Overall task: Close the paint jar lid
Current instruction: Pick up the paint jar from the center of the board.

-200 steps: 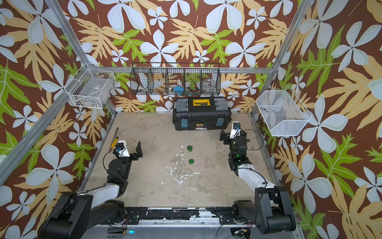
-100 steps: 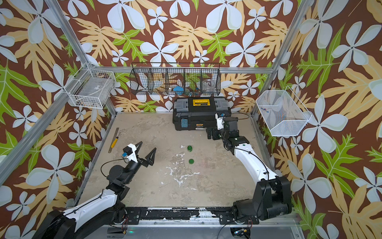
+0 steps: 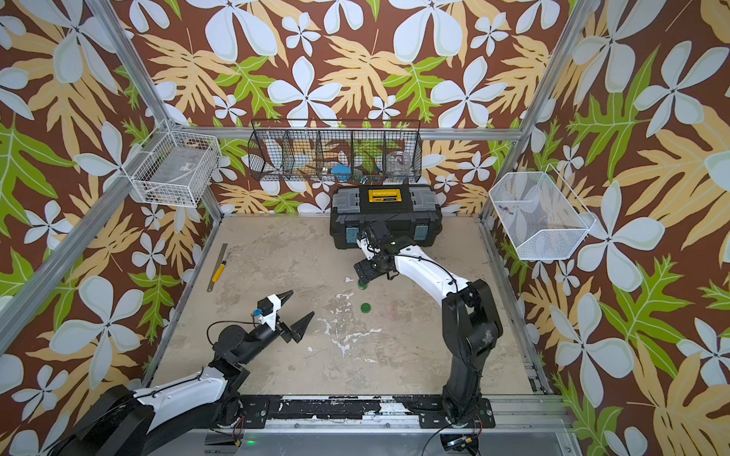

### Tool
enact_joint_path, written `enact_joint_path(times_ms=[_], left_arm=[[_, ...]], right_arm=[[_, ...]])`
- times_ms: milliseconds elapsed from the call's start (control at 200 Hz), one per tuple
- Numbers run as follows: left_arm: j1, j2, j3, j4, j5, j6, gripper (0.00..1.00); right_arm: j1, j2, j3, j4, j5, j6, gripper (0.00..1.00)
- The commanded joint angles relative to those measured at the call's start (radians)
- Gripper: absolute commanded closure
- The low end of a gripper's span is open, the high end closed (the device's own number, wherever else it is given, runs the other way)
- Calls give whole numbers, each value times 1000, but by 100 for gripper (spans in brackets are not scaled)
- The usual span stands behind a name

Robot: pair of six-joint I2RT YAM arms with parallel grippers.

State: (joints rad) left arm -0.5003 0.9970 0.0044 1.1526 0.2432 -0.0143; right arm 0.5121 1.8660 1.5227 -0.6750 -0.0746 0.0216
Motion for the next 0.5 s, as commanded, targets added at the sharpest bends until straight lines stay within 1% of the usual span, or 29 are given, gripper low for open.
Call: enact_joint_path(times_ms=[0,205,255,355,495], left_arm=[[-1,12,-6,59,7,10,2],[-3,13,-4,58,21,-5,2],[-3,12,-4,57,20,-7,2],[-2,16,-1,55,19,-12,2],[-3,25,3,52,16,-13,2]], right_arm=[[26,57,51,-98,37,-6,14],[58,180,139,-162,59,-11,18],[58,204,159,-169,69,-6,21],[57,246,197,-182,57,4,22],[57,280,225,-188,63,9,29]])
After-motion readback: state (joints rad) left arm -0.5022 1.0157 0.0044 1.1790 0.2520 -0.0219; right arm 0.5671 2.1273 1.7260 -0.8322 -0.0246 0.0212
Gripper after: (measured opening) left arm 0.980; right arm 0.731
